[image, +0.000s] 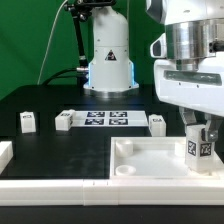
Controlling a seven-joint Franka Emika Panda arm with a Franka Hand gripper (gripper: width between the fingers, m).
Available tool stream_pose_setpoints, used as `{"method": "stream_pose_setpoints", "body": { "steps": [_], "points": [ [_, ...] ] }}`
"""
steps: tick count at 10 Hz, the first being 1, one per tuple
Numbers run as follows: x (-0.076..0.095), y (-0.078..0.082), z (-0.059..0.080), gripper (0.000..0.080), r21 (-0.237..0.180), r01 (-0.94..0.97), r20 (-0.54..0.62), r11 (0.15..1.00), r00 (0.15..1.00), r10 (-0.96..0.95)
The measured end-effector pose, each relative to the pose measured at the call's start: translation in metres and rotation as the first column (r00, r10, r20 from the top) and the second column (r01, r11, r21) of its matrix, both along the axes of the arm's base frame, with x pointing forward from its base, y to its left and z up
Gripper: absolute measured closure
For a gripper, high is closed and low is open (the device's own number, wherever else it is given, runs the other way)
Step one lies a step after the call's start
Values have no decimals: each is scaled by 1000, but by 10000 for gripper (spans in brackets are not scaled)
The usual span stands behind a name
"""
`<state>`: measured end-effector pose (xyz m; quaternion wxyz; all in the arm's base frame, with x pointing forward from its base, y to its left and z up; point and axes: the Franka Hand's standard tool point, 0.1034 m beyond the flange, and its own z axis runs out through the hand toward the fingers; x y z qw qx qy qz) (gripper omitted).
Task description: Assemble one leg
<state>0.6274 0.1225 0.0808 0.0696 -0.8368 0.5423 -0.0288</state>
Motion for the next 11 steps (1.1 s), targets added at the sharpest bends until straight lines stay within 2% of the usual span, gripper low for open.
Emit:
{"method": "stream_pose_setpoints", "body": {
  "steps": [1, 2, 3, 6, 8, 9, 11],
  "points": [
    [1, -1, 0, 421, -6, -44, 4, 999, 999, 44],
    [3, -3, 2, 281, -15, -112, 12, 994, 994, 112],
    [3, -4, 3, 191, -30, -231, 13, 973, 973, 231],
    [5, -3, 0, 152, -68, -606, -16, 793, 795, 606],
    [6, -6, -1, 151, -98, -819, -58, 565, 571, 819],
    [7, -5, 0, 151, -113, -857, -75, 503, 512, 855],
    [8, -4, -1, 151, -146, -935, -95, 323, 339, 936]
  ]
}}
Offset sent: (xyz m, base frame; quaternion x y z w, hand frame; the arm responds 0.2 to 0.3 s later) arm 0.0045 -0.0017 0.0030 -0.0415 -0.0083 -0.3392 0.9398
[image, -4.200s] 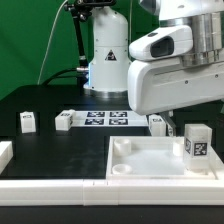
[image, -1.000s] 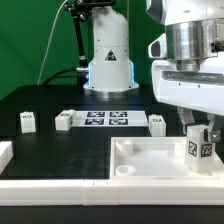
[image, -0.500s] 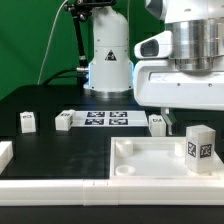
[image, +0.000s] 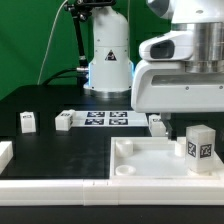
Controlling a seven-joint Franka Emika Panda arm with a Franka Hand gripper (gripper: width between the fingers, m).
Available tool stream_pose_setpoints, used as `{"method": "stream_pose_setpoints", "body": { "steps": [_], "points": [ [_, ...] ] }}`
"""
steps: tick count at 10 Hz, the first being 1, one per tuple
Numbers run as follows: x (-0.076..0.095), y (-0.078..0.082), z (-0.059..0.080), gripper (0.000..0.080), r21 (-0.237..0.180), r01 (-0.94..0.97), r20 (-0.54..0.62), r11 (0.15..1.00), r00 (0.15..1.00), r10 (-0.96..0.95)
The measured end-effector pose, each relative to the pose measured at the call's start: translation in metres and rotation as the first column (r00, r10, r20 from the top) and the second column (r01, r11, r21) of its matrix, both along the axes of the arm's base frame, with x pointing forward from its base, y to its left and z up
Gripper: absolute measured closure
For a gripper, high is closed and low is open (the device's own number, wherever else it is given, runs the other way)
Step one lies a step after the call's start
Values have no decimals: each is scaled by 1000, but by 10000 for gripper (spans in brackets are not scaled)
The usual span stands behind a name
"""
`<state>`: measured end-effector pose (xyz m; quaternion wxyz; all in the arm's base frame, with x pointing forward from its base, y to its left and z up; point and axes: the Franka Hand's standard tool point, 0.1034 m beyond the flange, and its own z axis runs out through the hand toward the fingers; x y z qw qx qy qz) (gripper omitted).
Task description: Assemble one leg
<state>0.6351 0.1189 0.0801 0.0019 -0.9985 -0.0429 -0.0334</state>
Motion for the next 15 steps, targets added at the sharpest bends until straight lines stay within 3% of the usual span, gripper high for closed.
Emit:
{"method": "stream_pose_setpoints", "body": {
  "steps": [1, 3, 4, 5, 7, 9, 11, 13, 14, 15],
  "points": [
    [0, -1, 0, 151, -6, -81, 1, 997, 997, 81],
    [0, -1, 0, 402, -4, -66, 1, 998, 998, 66],
    [0, -1, 0, 402, -4, -61, 1, 998, 998, 61],
    [0, -1, -1, 509, -2, -41, 1, 999, 999, 41],
    [0, -1, -1, 509, 1, -22, -1, 1000, 1000, 22],
    [0, 0, -2, 509, 49, 317, -11, 947, 949, -316],
    [0, 0, -3, 509, 63, 574, -27, 817, 819, -573],
    [-1, 2, -3, 508, 72, 780, -35, 621, 624, -780],
    [-1, 3, -3, 508, 72, 880, -42, 469, 472, -881],
    [-1, 3, -3, 508, 70, 915, -42, 398, 401, -915]
  ]
}}
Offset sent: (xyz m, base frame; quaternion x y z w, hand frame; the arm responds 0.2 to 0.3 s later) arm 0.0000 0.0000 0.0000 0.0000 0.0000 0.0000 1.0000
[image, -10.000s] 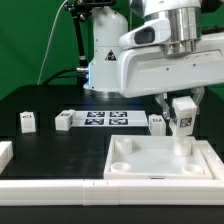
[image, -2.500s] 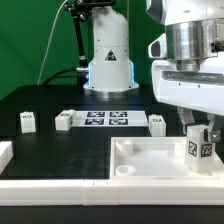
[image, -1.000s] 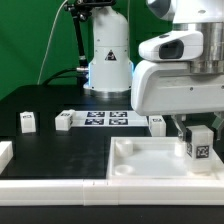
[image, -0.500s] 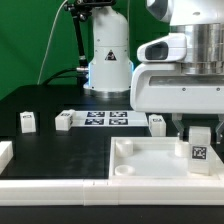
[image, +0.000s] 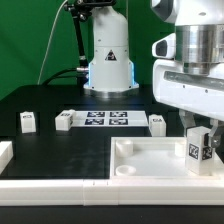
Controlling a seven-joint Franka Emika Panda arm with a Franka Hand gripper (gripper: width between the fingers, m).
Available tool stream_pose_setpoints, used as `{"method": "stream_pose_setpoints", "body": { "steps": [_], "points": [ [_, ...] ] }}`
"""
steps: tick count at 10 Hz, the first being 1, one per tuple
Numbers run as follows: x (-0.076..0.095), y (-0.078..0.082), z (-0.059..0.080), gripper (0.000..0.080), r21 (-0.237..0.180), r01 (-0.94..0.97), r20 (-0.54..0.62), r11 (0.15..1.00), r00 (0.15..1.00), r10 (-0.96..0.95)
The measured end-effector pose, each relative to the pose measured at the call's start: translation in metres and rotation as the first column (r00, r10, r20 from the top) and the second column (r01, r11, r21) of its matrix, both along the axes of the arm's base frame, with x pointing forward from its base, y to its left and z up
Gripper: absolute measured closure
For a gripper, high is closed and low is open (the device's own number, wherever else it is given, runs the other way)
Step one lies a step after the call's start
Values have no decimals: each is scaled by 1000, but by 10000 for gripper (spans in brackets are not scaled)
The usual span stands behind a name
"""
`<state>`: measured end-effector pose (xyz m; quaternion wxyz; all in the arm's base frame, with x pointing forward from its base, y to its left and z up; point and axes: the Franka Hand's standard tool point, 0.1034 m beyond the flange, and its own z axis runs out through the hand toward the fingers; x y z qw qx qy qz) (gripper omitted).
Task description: Assemble one leg
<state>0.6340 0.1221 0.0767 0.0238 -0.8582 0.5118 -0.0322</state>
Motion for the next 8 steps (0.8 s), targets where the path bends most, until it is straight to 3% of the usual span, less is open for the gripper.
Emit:
{"method": "stream_pose_setpoints", "body": {
  "steps": [2, 3, 4, 6, 8],
  "points": [
    [0, -1, 0, 508, 28, 100, -6, 995, 995, -100],
    [0, 0, 0, 426, 29, 96, -6, 995, 995, -96],
    [0, 0, 0, 426, 25, 42, -3, 999, 999, -42],
    [1, -1, 0, 179, 18, -48, 0, 999, 999, 48],
    [0, 1, 0, 158, -5, -312, 3, 950, 950, 312]
  ]
}}
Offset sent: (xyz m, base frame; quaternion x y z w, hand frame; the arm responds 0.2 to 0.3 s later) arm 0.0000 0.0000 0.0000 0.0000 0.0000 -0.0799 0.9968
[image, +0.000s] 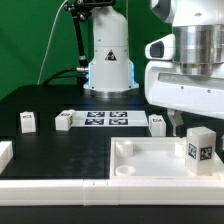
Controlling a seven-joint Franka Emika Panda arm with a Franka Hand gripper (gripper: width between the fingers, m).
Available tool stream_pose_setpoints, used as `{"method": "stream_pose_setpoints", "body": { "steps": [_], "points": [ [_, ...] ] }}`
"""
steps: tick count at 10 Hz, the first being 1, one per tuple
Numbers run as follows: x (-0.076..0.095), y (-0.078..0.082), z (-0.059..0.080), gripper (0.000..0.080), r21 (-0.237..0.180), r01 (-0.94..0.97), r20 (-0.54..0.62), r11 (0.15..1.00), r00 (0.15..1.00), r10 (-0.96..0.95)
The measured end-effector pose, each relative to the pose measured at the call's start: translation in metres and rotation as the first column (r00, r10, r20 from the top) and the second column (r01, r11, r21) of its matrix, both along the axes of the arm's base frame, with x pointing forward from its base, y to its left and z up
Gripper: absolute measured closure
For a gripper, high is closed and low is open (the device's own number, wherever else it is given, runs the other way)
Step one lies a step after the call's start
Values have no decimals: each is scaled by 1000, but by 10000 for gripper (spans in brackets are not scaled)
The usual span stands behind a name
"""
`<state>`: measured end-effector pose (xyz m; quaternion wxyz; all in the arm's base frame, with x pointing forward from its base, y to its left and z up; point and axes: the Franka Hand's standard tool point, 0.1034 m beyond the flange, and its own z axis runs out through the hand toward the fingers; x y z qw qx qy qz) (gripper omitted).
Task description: Assemble one leg
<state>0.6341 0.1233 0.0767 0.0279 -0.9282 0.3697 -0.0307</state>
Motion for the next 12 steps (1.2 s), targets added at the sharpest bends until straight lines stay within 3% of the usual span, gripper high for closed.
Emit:
{"method": "stream_pose_setpoints", "body": {
  "steps": [2, 5, 7, 10, 11, 12],
  "points": [
    [-1, 4, -1, 151, -22, -245, 6, 969, 970, 245],
    [2, 10, 1, 150, -67, -522, 13, 850, 852, 524],
    [3, 6, 1, 150, -93, -700, -2, 708, 712, 703],
    [3, 0, 0, 150, -109, -833, -21, 542, 547, 837],
    [3, 0, 0, 150, -109, -833, -21, 543, 548, 836],
    [3, 0, 0, 264, -109, -832, -21, 544, 549, 836]
  ]
}}
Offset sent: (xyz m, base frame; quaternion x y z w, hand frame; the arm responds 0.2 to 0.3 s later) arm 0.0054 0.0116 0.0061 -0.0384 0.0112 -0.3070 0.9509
